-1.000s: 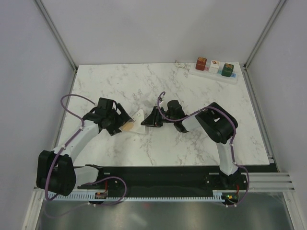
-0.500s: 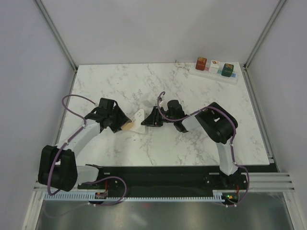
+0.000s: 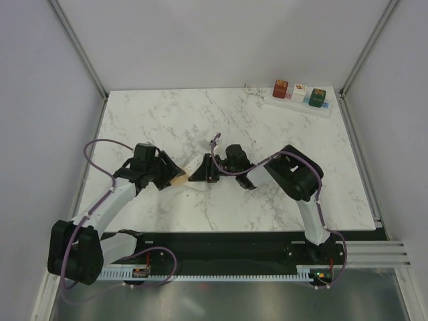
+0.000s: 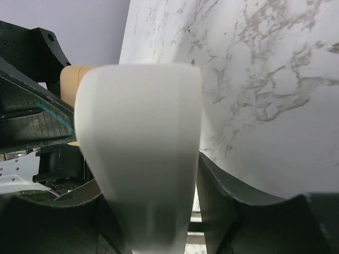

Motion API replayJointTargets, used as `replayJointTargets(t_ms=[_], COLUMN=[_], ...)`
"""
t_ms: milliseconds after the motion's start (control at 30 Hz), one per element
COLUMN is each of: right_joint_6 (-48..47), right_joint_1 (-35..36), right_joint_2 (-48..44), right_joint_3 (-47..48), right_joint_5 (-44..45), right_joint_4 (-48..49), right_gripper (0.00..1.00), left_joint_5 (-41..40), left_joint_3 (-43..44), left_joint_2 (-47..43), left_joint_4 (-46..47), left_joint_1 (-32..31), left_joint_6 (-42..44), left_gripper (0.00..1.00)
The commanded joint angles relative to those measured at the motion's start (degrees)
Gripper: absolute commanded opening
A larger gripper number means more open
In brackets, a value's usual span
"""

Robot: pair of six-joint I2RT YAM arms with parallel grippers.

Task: Pull the plug off the socket

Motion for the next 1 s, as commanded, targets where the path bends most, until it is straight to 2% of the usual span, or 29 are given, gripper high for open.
replayJointTargets(t_ms=[0, 67, 167, 200, 367, 500, 567, 600, 633, 667, 767, 800, 833, 933, 967], right_joint_6=[-0.4, -0.5, -1.7, -2.5, -10.6, -11.7, -11.4, -11.2, -10.8, -10.7, -8.4, -7.4, -5.2, -1.6, -0.9], right_joint_1=[0.6, 0.8, 1.0, 1.2, 3.0, 3.7, 3.7, 3.7, 3.7, 3.7, 3.6, 3.5, 3.6, 3.5, 3.4], right_joint_2=[0.7, 0.8, 0.9, 0.6, -2.3, -3.4, -3.2, -3.1, -3.1, -3.0, -2.3, -1.3, -0.8, 0.4, 0.7], right_joint_3=[1.9, 2.3, 3.1, 3.5, 5.5, 6.3, 6.4, 6.4, 6.2, 6.2, 6.0, 5.9, 5.6, 4.7, 4.5], right_joint_5=[1.3, 1.9, 4.2, 5.2, 15.0, 19.2, 19.5, 19.1, 18.8, 18.4, 15.5, 14.3, 12.1, 9.2, 8.4], right_joint_4=[3.3, 2.7, -1.5, -3.4, -18.5, -23.3, -23.7, -23.6, -22.8, -22.3, -18.6, -17.0, -13.8, -9.6, -7.2], right_gripper=[0.53, 0.48, 0.08, 0.00, 0.00, 0.00, 0.00, 0.00, 0.00, 0.00, 0.00, 0.00, 0.00, 0.00, 0.00], left_joint_5=[4.7, 5.7, 7.6, 8.5, 9.3, 9.5, 2.7, -7.2, -9.2, -11.0, -3.0, 4.2, 7.0, 7.9, 6.2], left_joint_3=[-0.2, -0.5, -0.8, -1.0, -0.6, 1.9, 6.0, 7.8, 10.6, 11.4, 9.3, 7.8, 4.7, 3.5, 4.2], left_joint_2=[-2.6, -2.7, -3.6, -3.9, -6.4, -6.6, -8.8, -9.2, -9.2, -9.0, -9.5, -10.7, -11.3, -13.3, -13.7], left_joint_4=[5.7, 6.8, 8.1, 8.6, 7.3, 2.4, -3.0, -5.5, -8.5, -9.0, -4.4, -1.5, 2.6, 3.1, -0.5], left_joint_1=[-0.2, -0.2, -0.3, -0.3, -0.2, -0.3, -3.8, -5.8, -8.7, -8.9, -7.6, -6.8, -5.4, -5.0, -5.0], left_joint_6=[-1.2, -1.2, 0.3, 0.9, 0.7, -3.0, 0.2, 1.8, 4.8, 6.0, 6.4, 5.5, 2.8, 0.9, 1.7], left_gripper=[0.02, 0.02, 0.02, 0.02, 0.02, 0.02, 0.02, 0.02, 0.02, 0.02, 0.02, 0.02, 0.02, 0.02, 0.02])
